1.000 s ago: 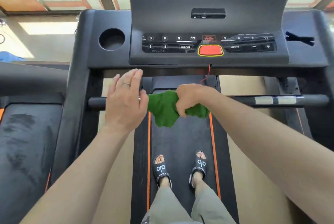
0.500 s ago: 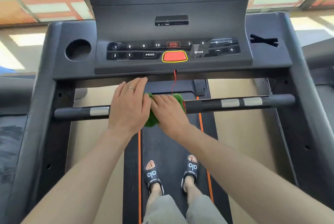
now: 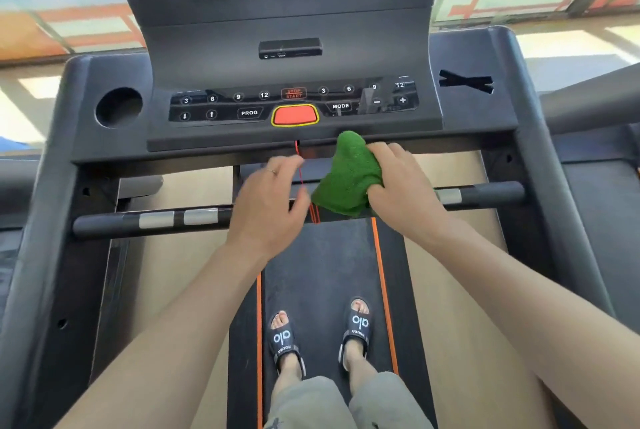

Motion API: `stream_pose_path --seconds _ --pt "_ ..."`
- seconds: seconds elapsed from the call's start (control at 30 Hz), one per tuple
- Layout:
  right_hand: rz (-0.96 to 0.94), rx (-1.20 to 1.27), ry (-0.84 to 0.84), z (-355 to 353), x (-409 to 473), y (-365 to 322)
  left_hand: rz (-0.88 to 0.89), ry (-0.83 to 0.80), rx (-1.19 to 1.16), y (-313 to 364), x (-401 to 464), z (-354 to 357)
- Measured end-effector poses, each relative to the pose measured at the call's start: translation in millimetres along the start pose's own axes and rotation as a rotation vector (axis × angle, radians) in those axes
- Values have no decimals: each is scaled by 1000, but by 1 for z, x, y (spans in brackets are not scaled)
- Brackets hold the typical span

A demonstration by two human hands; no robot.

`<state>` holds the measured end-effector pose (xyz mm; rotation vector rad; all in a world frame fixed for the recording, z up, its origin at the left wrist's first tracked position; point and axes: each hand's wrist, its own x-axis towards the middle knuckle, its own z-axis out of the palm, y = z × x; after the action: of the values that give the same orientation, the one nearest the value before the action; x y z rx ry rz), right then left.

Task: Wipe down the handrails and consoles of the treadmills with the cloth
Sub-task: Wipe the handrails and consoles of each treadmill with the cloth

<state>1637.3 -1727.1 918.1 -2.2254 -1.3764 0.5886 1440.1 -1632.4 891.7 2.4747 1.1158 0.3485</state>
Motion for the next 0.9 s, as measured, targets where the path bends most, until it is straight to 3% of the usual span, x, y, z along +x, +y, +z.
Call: stream_pose_path --seconds 0.13,0.2,0.27,0.4,0.47,0.5,0.6,0.67,0.77,0.9 --pt "150 20 -149 3 -1 8 183 -314 129 -1 -10 26" --pt "81 -142 -303 14 -7 1 190 -304 220 -4 -11 31" --pt "1 -221 -355 19 -11 -5 226 -253 293 -9 -8 29" --pt "219 173 -105 -11 5 -10 275 -206 349 -21 -10 19" --pt "217 101 26 -18 7 -13 202 -212 298 -20 -12 18" --pt "185 -9 12 -16 5 -15 168 -226 257 -17 -13 19" --pt "149 -355 -336 3 -2 -18 183 -258 196 -5 -10 27" --pt "133 -468 -397 9 -1 -21 200 -261 195 -2 -4 31" --pt "134 -439 -377 9 5 -37 252 -259 236 -11 3 23" --pt "144 -340 -647 17 10 -46 279 -259 286 -17 1 15"
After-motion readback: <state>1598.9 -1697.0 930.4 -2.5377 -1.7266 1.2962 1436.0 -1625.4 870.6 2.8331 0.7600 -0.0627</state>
